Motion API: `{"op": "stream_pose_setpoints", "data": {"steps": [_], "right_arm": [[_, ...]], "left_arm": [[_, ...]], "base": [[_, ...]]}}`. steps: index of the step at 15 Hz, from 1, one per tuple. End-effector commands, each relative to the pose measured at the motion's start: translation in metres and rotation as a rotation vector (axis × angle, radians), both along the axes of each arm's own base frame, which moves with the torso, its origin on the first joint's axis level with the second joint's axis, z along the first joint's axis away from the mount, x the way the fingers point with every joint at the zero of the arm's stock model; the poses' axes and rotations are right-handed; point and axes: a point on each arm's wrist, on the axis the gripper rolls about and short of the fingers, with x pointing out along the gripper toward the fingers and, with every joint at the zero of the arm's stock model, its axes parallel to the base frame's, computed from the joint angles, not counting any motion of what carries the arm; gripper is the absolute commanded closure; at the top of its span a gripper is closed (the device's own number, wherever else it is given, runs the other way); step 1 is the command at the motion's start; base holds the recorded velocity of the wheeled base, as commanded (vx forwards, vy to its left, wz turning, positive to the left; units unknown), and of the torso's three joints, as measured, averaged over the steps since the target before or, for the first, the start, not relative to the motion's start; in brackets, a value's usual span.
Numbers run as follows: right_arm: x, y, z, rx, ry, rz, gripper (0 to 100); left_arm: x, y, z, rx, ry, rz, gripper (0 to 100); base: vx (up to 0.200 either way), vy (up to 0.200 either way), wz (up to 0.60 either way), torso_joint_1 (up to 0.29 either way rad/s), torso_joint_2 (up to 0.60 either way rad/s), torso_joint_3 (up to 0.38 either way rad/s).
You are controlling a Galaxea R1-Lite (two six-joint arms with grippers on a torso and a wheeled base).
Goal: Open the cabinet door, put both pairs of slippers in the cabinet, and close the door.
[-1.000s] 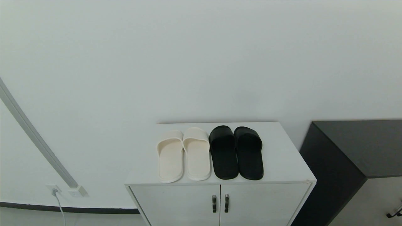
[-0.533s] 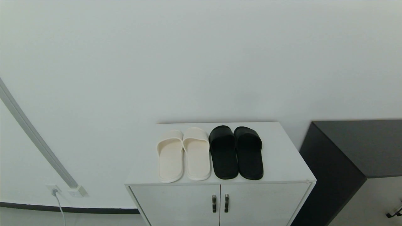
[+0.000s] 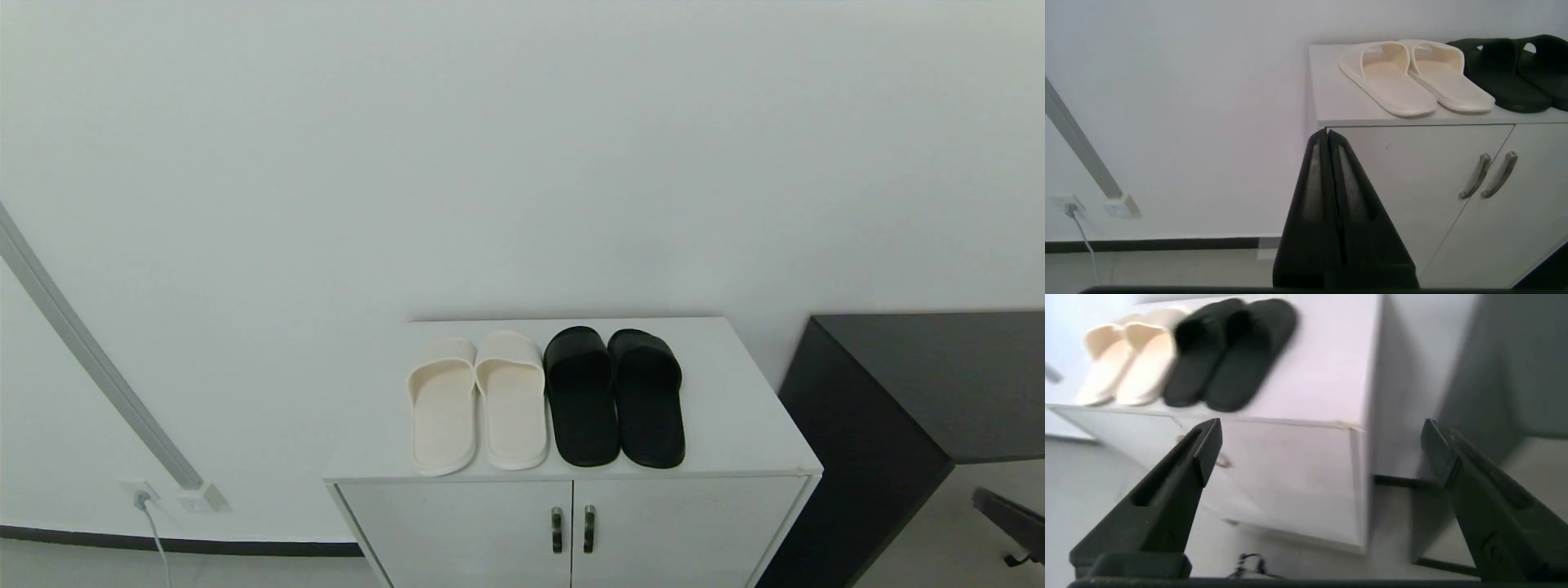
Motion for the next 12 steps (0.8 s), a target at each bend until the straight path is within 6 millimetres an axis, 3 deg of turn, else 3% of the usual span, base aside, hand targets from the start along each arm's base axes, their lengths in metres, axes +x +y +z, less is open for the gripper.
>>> {"op": "stream_pose_setpoints", "data": {"steps": [1, 7, 12], "right_arm": [[0.046, 0.044, -0.004, 0.016, 0.105, 0.093, 0], [0.091, 0.137, 0.007, 0.063, 0.117, 0.101, 0], [0.115, 0.195, 0.007, 0.034, 0.08, 0.067, 0]], "left_arm": [[0.0, 0.0, 0.0, 0.0, 0.001, 0.001, 100], [0.0, 0.0, 0.0, -0.002, 0.001, 0.001, 100], [0.0, 0.0, 0.0, -0.002, 0.001, 0.001, 100]], "base": [[0.0, 0.0, 0.0, 0.0, 0.0, 0.0], [0.0, 0.0, 0.0, 0.0, 0.0, 0.0], [0.0, 0.0, 0.0, 0.0, 0.0, 0.0]]}}
